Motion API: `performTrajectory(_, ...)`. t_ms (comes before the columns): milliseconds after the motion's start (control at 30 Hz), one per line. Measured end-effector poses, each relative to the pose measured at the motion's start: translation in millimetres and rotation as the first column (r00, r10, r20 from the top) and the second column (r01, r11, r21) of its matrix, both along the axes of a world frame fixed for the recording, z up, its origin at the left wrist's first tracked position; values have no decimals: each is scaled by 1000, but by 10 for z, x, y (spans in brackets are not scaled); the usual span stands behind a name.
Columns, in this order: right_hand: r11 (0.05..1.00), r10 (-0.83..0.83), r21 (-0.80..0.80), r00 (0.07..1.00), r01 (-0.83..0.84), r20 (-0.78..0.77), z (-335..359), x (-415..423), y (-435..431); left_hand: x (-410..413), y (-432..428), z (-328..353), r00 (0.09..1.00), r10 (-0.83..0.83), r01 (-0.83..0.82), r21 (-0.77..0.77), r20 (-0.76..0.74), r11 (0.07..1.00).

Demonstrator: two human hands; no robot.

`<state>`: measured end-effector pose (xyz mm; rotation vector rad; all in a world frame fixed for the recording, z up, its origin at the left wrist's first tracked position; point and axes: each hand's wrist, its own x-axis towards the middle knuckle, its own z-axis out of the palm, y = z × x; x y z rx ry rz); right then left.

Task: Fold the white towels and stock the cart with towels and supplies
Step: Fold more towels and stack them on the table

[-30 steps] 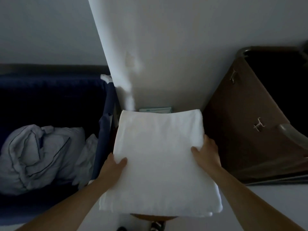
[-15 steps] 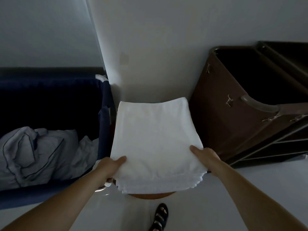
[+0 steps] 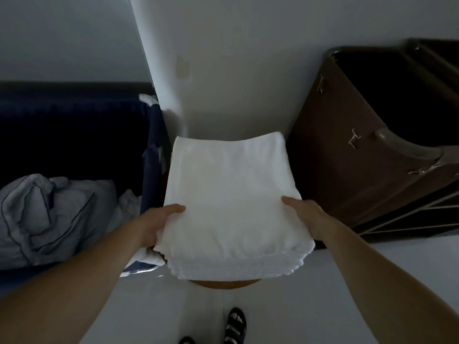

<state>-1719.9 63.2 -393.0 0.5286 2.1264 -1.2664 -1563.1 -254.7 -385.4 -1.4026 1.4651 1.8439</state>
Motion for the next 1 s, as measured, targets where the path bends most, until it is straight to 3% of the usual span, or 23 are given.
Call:
performTrajectory(133,994,85,81,987,-74,-139,68,3,-114,-167,22,149,999,-48,45,-122,-23,992)
performTrajectory(233,988,145,104,936,-118,-320,323,-65,-150,-397,40,545,976,-106,60,-234,-191,970)
performTrajectory(433,986,146,30,761,-165,-632,1273,-438,-323,-685,-59,1543,767,-141,-76,-306,-626,949)
performTrajectory(533,985,35,-120,813,-128,-581,1363,-565,-235,-559,-128,1462,707,-104,-143,-286,-700,947)
performTrajectory(633,987,-12,-148,889,-63,-458,980,-531,-111,-410,-90,835,795,-45,-191,-319,-606,928)
performTrajectory(767,990,100,124,969,-73,-225,79,-165,30,-100,72,-215,953,-131,14,-389,-275,921)
performTrajectory(833,973,121,217,979,-84,-164,-175,-12,72,-5,153,-472,978,-92,16,-367,-190,930)
performTrajectory(1000,925,236,342,956,-165,-175,-102,-35,-3,-125,154,-544,982,-158,69,-581,-104,811)
